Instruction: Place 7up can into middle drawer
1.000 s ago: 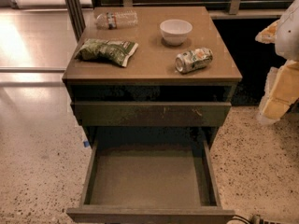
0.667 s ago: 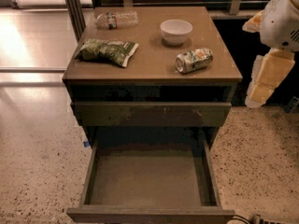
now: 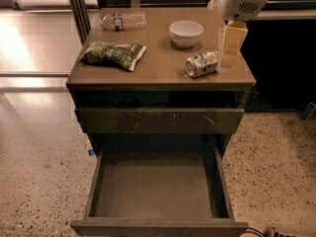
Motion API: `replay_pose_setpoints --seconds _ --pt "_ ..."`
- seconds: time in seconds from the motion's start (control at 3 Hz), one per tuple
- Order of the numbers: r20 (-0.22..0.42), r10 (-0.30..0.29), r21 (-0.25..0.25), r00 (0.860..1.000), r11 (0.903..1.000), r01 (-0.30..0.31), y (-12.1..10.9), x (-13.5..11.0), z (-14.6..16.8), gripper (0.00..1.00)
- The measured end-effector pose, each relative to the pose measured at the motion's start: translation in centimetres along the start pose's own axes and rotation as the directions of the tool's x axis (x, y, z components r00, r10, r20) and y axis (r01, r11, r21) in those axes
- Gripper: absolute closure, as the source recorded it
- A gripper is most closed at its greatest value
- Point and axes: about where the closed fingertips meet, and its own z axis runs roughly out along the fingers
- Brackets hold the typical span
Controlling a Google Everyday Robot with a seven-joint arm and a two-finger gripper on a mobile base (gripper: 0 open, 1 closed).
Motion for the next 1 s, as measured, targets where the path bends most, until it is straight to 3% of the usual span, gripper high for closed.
replay_pose_setpoints --seconds 0.67,1.0 --pt "0.002 -0.011 0.029 1.000 0.9995 0.011 -1.4 0.0 1.1 0.00" --pt "-0.021 -0.022 0.041 1.000 0.9989 0.023 -2.9 0.3 3.0 0.00"
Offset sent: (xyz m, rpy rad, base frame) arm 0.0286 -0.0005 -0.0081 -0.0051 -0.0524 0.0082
